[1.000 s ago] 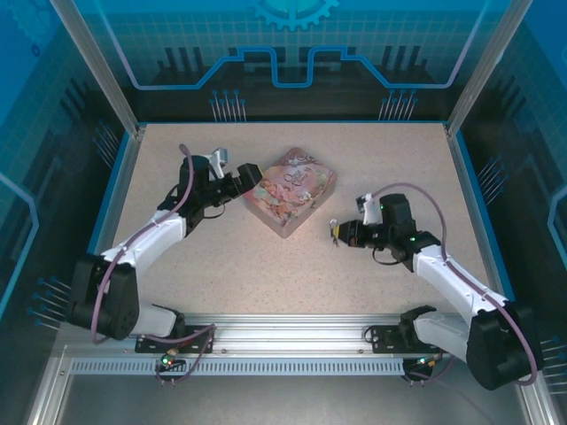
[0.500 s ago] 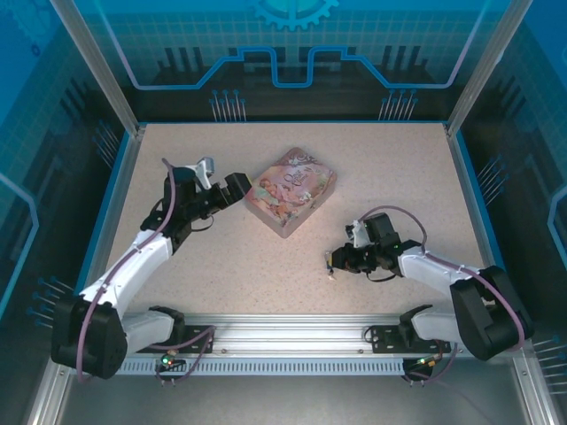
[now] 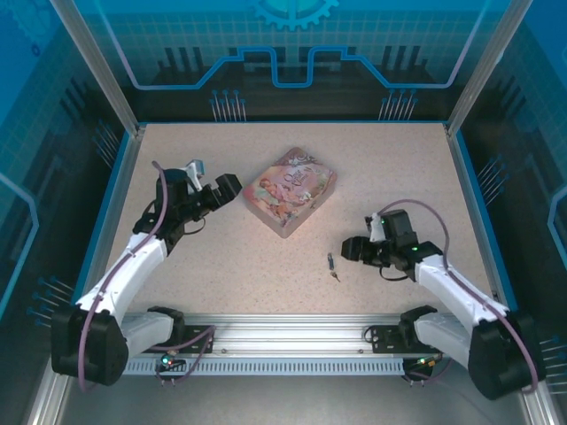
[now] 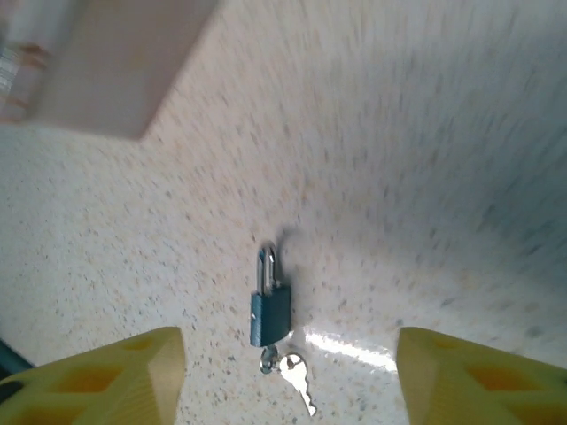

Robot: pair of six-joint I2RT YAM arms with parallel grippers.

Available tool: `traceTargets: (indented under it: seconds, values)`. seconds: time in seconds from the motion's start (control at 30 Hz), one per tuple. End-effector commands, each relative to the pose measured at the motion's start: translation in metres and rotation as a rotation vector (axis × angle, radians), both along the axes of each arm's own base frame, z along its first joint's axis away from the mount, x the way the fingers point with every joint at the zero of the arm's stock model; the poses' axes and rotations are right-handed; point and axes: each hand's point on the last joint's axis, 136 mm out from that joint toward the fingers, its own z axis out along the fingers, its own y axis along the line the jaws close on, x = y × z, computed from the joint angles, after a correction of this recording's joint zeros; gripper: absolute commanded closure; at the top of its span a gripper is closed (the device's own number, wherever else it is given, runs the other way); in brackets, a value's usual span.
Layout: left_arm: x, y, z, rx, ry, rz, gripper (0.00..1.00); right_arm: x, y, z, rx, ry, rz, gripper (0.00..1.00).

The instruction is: Unlock the padlock with the key

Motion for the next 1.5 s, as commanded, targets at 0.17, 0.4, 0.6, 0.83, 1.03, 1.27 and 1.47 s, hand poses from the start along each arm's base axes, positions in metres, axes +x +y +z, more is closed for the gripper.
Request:
traceTargets:
  seconds: [0.17,0.4,0.6,0.83,1.03,1.27,1.47]
  values:
    - [-0.011,0.086,0.012,0.252,-0.071,0.274,0.01,0.045,-0.09,0.081,-0.415,-0.292,-0.166,0.0]
    - [-0.022,0.14,-0.022,0.594,-0.167,0.424,0.01,0.095,-0.14,0.062,-0.463,-0.482,-0.314,0.0]
    - [-0.021,0.154,-0.058,0.66,-0.148,0.442,0.01,0.138,-0.145,0.036,-0.407,-0.575,-0.361,0.0]
    - [0.0,0.143,-0.078,0.639,-0.235,0.374,0.01,0.158,-0.133,0.023,-0.452,-0.668,-0.248,0.0]
    - [0.025,0.132,-0.086,0.642,-0.352,0.316,0.01,0.163,-0.123,0.016,-0.452,-0.656,-0.194,0.0]
    - [0.034,0.114,-0.11,0.628,-0.403,0.209,0.01,0.158,-0.103,0.004,-0.529,-0.73,-0.134,0.0]
    - [0.049,0.108,-0.116,0.64,-0.337,0.155,0.01,0.162,-0.111,0.004,-0.54,-0.716,-0.179,0.0]
